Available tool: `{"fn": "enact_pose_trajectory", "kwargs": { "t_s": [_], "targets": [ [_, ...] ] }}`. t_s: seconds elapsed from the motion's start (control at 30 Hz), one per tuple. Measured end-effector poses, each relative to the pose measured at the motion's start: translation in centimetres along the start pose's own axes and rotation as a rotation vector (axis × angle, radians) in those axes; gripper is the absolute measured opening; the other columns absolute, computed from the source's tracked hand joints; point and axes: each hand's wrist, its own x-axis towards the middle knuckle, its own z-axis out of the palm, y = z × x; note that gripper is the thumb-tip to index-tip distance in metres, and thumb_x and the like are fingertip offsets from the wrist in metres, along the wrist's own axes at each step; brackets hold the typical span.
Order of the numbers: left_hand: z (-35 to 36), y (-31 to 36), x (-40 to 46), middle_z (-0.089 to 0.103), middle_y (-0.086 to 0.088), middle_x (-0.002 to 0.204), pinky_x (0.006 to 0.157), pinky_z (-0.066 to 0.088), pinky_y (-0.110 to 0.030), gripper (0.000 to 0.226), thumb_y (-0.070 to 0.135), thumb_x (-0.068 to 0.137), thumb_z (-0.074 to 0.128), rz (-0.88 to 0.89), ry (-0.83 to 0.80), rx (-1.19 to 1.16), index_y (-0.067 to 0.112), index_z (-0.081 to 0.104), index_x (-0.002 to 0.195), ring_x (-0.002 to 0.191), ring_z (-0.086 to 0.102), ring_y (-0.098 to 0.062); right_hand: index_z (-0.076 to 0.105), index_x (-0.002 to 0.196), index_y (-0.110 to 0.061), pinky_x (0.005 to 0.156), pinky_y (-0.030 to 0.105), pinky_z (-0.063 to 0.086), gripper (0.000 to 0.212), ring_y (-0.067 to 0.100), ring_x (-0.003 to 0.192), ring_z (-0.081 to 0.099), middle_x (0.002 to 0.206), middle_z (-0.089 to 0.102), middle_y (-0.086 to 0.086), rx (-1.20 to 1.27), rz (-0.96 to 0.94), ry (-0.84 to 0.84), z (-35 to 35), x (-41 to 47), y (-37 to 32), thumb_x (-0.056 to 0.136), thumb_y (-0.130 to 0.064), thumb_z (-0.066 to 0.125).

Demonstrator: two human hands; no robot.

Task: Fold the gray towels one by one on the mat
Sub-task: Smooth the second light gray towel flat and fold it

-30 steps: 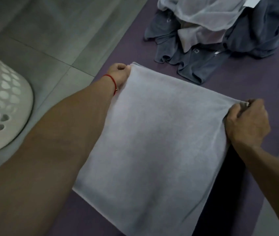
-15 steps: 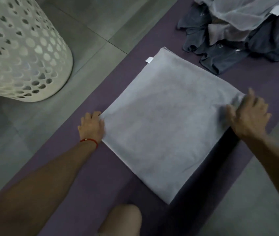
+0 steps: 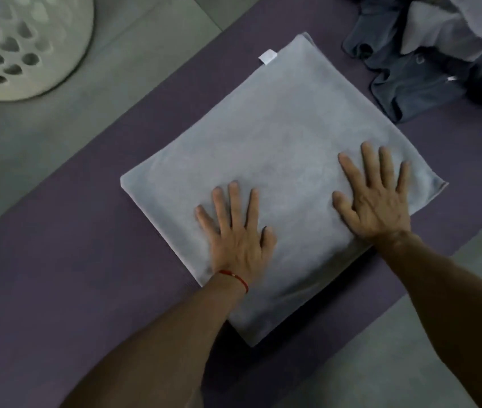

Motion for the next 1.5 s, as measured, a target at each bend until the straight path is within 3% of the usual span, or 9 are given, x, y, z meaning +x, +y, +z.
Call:
{"fn": "enact_pose_trajectory", "kwargs": {
  "t_s": [0.23, 0.57, 0.9, 1.0, 1.07, 1.2, 1.33, 1.43, 1.5],
  "targets": [
    [-0.7, 0.1, 0.8, -0.006, -0.015, 0.167, 0.109, 0.007, -0.077, 0.083, 0.058, 0.092, 0.036, 0.002, -0.109, 0.015, 0.025, 0.003, 0.161, 0.151, -0.009, -0.046, 0.005, 0.161, -0.033, 0.117, 0.07, 0.004, 0.079, 0.035, 0.155, -0.008, 0.169, -0.007, 0.007, 0.023, -0.005, -0.067, -1.1, 0.6, 0.2, 0.093, -0.063, 0.029],
    [-0.8, 0.5, 0.7, 0.012, -0.02, 0.165, 0.109, 0.013, -0.077, 0.083, 0.05, 0.087, 0.048, -0.001, 0.016, 0.08, 0.022, 0.021, 0.16, 0.151, 0.006, -0.049, 0.008, 0.162, -0.025, 0.114, 0.072, 0.009, 0.084, 0.044, 0.153, 0.0, 0.167, 0.002, 0.018, -0.055, -0.104, -0.043, -1.0, 0.6, 0.5, 0.092, -0.06, 0.039],
    [-0.9, 1.0, 0.0, 0.005, -0.019, 0.167, 0.112, 0.009, -0.074, 0.074, 0.051, 0.098, 0.031, -0.042, 0.067, 0.231, 0.021, 0.009, 0.161, 0.153, 0.004, -0.044, 0.003, 0.162, -0.023, 0.114, 0.073, 0.005, 0.077, 0.048, 0.152, 0.002, 0.166, 0.003, 0.022, -0.018, -0.16, 0.064, -0.3, 0.3, 0.6, 0.095, -0.052, 0.029],
    [-1.6, 1.7, -2.2, 0.03, -0.019, 0.158, 0.113, 0.022, -0.066, 0.059, 0.042, 0.104, 0.032, 0.226, 0.094, 0.348, 0.012, 0.032, 0.154, 0.145, 0.031, -0.039, 0.005, 0.162, -0.019, 0.113, 0.075, 0.003, 0.075, 0.05, 0.151, 0.003, 0.165, 0.004, 0.027, -0.013, -0.192, 0.062, -0.2, 0.1, 0.8, 0.096, -0.048, 0.025],
    [-1.8, 2.6, -5.6, 0.046, -0.017, 0.137, 0.103, 0.037, -0.056, 0.047, 0.038, 0.103, 0.035, 0.36, 0.146, 0.337, 0.011, 0.048, 0.14, 0.121, 0.049, -0.035, 0.014, 0.16, -0.015, 0.112, 0.076, 0.001, 0.073, 0.052, 0.15, 0.001, 0.163, 0.005, 0.031, 0.043, -0.318, 0.045, -0.3, -0.4, 2.3, 0.096, -0.044, 0.033],
    [0.7, 3.8, -14.5, 0.055, -0.013, 0.115, 0.083, 0.044, -0.046, 0.041, 0.037, 0.098, 0.042, 0.17, 0.145, 0.23, 0.011, 0.055, 0.127, 0.097, 0.056, -0.033, 0.053, 0.138, -0.018, 0.113, 0.067, 0.015, 0.05, 0.04, 0.145, 0.025, 0.15, 0.036, 0.018, -0.036, -0.663, 0.096, -2.9, -0.5, 9.2, 0.093, -0.039, 0.047],
    [2.6, 3.7, -19.6, 0.057, -0.009, 0.119, 0.079, 0.047, -0.047, 0.041, 0.031, 0.096, 0.043, -0.052, 0.128, 0.086, 0.02, 0.055, 0.134, 0.105, 0.057, -0.032, 0.048, 0.145, -0.022, 0.108, 0.056, 0.037, 0.058, 0.036, 0.135, 0.038, 0.149, 0.037, 0.013, -0.1, -0.76, 0.008, -4.4, -0.8, 14.5, 0.091, -0.042, 0.045],
    [2.6, 3.6, -20.7, 0.056, -0.011, 0.117, 0.076, 0.056, -0.045, 0.047, 0.004, 0.087, 0.061, -0.078, 0.162, 0.007, 0.016, 0.058, 0.132, 0.105, 0.058, -0.032, 0.056, 0.139, -0.012, 0.102, 0.053, 0.048, 0.054, 0.039, 0.128, 0.043, 0.143, 0.043, 0.018, -0.03, -0.847, 0.063, -4.1, -0.3, 15.6, 0.087, -0.022, 0.068],
    [2.2, 3.5, -20.9, 0.058, -0.015, 0.116, 0.064, 0.06, -0.041, 0.046, -0.004, 0.084, 0.057, -0.018, 0.173, 0.061, 0.008, 0.061, 0.128, 0.103, 0.06, -0.033, 0.061, 0.131, -0.007, 0.093, 0.053, 0.054, 0.053, 0.042, 0.124, 0.045, 0.136, 0.047, 0.022, -0.035, -0.866, 0.107, -4.0, -0.1, 15.5, 0.08, -0.008, 0.076]
  ]
}}
